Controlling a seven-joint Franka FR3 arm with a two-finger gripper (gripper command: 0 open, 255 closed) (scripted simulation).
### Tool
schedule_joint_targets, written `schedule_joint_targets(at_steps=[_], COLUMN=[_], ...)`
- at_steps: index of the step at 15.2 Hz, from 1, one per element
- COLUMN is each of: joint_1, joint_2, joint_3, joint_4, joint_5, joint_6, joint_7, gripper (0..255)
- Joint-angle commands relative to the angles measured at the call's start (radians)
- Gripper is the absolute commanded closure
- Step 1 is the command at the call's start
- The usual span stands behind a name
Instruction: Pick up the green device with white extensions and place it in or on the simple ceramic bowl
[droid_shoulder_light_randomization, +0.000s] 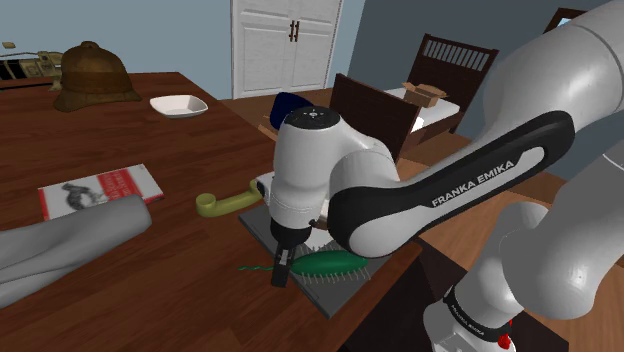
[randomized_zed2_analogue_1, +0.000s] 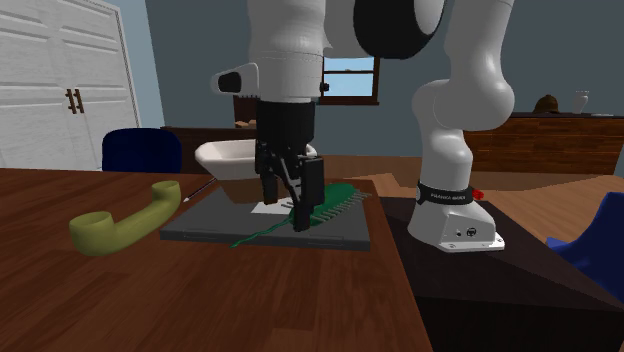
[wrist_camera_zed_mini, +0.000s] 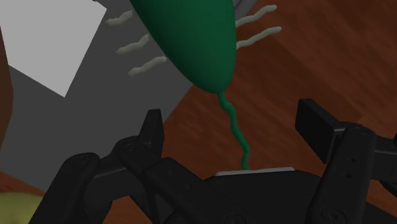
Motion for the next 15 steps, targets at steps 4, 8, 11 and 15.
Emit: schedule_joint_targets(at_steps=[4, 8, 11, 15], joint_1=[-0.006, -0.006, -0.006, -0.006], joint_2=[0.041, 0.041, 0.041, 0.041], joint_3=[0.004, 0.004, 0.004, 0.004], joint_4=[-0.013, -0.013, -0.013, -0.013], joint_5=[-0.026, -0.026, -0.026, -0.026], joint_6=[0.051, 0.051, 0.050, 0.050], joint_7=[0.017, 0.017, 0.017, 0.017], gripper=[0, 0, 255, 255])
